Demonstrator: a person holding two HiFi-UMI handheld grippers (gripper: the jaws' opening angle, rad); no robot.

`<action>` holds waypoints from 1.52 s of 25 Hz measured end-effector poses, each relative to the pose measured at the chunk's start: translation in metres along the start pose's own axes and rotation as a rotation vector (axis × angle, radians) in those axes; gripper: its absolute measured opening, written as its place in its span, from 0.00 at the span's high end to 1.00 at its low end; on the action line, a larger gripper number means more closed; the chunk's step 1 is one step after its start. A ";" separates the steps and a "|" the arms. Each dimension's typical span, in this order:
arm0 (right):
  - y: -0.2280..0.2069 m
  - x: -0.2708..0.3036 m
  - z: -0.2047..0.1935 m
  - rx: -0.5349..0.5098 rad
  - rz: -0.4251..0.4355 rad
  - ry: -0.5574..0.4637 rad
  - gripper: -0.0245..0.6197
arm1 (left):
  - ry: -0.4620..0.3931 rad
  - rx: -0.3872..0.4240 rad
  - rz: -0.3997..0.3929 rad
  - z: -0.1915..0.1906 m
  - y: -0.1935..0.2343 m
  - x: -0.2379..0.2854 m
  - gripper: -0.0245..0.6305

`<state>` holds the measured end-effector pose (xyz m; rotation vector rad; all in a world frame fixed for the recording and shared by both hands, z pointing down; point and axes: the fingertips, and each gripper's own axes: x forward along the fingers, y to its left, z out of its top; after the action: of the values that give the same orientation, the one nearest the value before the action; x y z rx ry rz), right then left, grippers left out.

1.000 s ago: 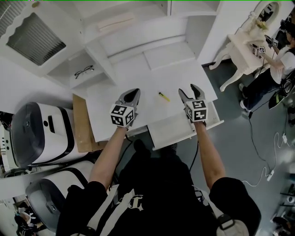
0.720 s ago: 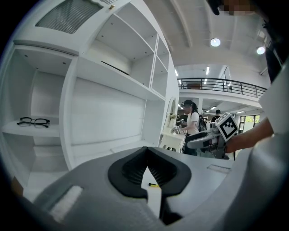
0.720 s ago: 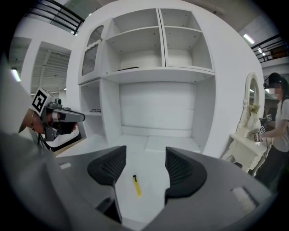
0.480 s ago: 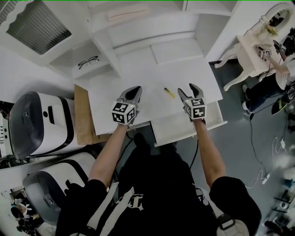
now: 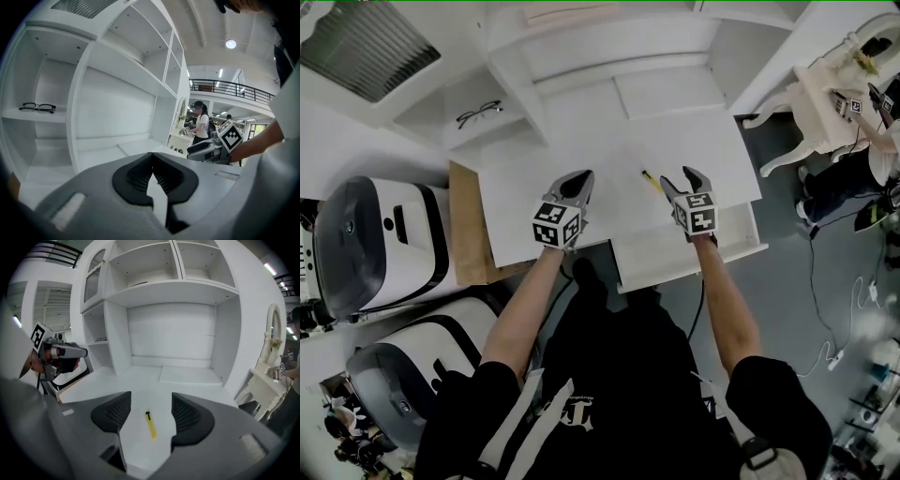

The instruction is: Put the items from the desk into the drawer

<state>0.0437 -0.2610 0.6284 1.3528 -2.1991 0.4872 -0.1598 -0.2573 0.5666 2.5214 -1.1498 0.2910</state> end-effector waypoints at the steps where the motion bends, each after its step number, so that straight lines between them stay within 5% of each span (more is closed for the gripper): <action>1: 0.001 0.005 -0.003 -0.001 0.004 0.008 0.54 | 0.004 -0.001 -0.002 -0.002 0.002 0.002 0.96; 26: 0.012 0.117 -0.089 -0.018 0.096 0.247 0.58 | 0.128 -0.016 -0.081 -0.068 0.023 0.058 0.96; 38: 0.015 0.148 -0.114 -0.016 0.100 0.298 0.69 | 0.145 -0.041 -0.076 -0.089 0.029 0.061 0.96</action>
<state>0.0014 -0.2979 0.8074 1.0877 -2.0253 0.6611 -0.1457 -0.2814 0.6750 2.4568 -0.9923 0.4185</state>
